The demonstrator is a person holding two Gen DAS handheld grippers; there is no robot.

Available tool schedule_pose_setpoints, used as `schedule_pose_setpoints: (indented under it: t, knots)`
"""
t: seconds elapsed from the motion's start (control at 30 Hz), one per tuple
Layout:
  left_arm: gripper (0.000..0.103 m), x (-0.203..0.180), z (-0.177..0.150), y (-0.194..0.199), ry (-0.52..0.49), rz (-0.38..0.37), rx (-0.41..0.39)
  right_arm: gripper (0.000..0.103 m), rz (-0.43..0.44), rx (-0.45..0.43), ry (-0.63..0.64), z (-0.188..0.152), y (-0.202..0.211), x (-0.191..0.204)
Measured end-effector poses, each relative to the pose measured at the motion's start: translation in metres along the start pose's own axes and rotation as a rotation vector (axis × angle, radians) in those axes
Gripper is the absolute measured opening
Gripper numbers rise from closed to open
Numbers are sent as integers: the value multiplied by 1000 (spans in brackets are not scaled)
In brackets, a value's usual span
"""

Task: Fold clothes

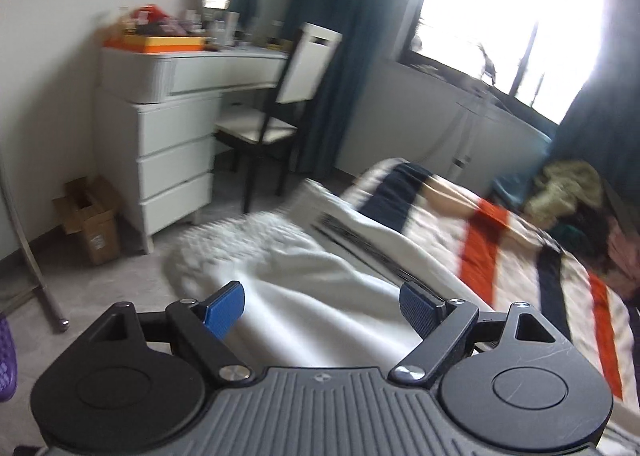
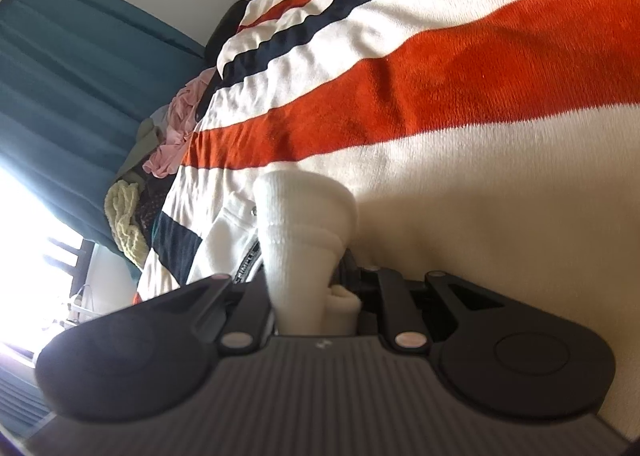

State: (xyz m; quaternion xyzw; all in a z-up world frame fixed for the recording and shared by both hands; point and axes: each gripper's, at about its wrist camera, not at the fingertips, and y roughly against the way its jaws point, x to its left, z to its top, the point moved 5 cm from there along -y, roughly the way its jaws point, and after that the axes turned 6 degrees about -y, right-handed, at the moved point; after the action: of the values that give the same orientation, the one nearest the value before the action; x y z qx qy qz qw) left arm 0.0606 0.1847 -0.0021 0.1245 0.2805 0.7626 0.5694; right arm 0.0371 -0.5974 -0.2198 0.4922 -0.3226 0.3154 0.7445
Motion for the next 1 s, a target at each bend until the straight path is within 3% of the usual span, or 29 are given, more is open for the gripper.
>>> schedule_pose_setpoints:
  t: [0.17,0.2,0.23,0.33,0.43,0.53,0.73,1.0]
  knots:
    - [87,-90,-59,-28,-105,-205,108,14,-17,-20,78,-1,4,11]
    - [91,-108,-71,-33,-125,-247,130,14,-24,-32,118,-2,7,18]
    - [102,-119,-78,-34,-175,-238,114,14,-27,-45,154,-2,9,25]
    - [103,-149,-98,-34,-339,-186,44,15,-21,-78,232,-3,19,48]
    - [103,-150,-108,-46,-402,-164,74,15,-10,-111,303,-4,29,74]
    - [103,-147,-118,-60,-414,-162,145,15,21,-149,382,-11,45,105]
    - [103,-136,-121,-55,-440,-165,124,15,118,-219,586,-42,84,172]
    - [103,-128,-108,-42,-417,-176,105,15,276,-285,1015,-137,133,237]
